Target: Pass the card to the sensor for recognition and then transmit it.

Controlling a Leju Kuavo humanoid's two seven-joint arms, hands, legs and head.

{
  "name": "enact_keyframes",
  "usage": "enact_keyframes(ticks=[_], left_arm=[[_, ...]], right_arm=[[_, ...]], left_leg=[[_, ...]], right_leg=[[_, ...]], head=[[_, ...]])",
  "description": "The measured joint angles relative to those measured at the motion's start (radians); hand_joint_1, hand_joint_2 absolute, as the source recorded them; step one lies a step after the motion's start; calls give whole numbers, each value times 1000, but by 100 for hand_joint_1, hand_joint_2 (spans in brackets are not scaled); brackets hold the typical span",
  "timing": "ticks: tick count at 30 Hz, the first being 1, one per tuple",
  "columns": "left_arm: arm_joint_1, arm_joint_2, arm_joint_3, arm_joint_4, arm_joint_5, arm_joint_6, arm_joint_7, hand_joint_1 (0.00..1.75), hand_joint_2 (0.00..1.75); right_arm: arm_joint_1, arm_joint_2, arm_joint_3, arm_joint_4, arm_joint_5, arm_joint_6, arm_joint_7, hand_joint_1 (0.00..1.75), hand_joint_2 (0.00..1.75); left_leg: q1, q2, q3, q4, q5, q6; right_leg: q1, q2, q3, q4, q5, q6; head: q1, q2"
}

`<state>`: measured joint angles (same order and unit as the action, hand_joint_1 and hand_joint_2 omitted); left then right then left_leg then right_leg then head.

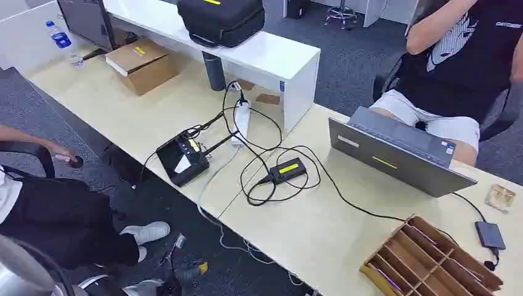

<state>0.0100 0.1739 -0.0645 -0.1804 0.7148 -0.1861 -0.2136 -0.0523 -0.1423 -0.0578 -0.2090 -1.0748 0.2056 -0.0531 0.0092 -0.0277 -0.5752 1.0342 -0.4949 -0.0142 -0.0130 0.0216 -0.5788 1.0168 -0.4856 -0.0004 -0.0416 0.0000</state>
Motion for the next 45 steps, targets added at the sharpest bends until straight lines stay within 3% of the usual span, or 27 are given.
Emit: enact_keyframes(ticks=[2,7,10,14,17,22,27,32,36,40,45], left_arm=[[-3,-9,-17,0,-52,39,17,0,175],[-17,-23,-152,0,-254,185,109,0,175],[-22,-32,-214,0,-272,205,127,0,175],[-22,-40,-266,0,-318,220,139,0,175],[-25,-45,-319,0,-364,240,166,0,175],[-26,-53,-371,0,-367,247,200,0,175],[-24,-63,-380,7,-344,256,202,0,175],[-24,-72,-380,8,-328,264,191,0,175],[-24,-80,-380,10,-292,280,191,0,175],[-26,-87,-377,11,-264,312,193,0,175],[-30,-94,-376,11,-257,320,206,0,175]], right_arm=[[2,-2,-91,-6,-58,-30,-37,0,175],[-16,-23,-241,-60,-2,-72,-174,0,175],[-40,-35,-305,-97,11,-79,-200,0,175],[-38,-34,-373,-186,84,-91,-291,0,175],[-22,-16,-465,-352,190,-136,-274,0,175],[14,78,-625,-719,308,-185,-262,0,175],[59,159,-697,-1059,411,-204,-287,0,175],[91,213,-706,-1312,474,-231,-310,0,175],[126,231,-673,-1482,692,-216,-396,0,175],[159,214,-513,-1643,1027,-264,-414,0,175],[117,93,-231,-1686,1500,-445,-362,0,175]], left_leg=[[0,0,0,0,0,0],[0,1,-1,0,0,1],[0,1,1,0,0,1],[-1,0,0,0,0,1],[0,0,0,0,0,1],[0,-2,0,0,0,1],[0,-1,-1,0,0,1],[0,-1,-1,0,0,1],[-1,-1,-2,0,0,1],[0,1,-1,0,0,1],[0,1,-1,0,1,0]], right_leg=[[0,0,0,0,0,0],[0,1,0,0,1,0],[0,1,0,0,1,0],[0,0,0,0,1,0],[0,0,0,1,1,0],[0,-2,0,1,0,0],[0,-1,0,1,0,0],[0,-1,0,0,0,0],[0,-1,0,1,1,0],[0,1,0,1,1,0],[0,1,0,1,1,0]], head=[[0,0],[0,0],[0,0],[0,0],[0,0],[0,0],[0,0],[0,0],[0,0],[0,0],[0,0]])
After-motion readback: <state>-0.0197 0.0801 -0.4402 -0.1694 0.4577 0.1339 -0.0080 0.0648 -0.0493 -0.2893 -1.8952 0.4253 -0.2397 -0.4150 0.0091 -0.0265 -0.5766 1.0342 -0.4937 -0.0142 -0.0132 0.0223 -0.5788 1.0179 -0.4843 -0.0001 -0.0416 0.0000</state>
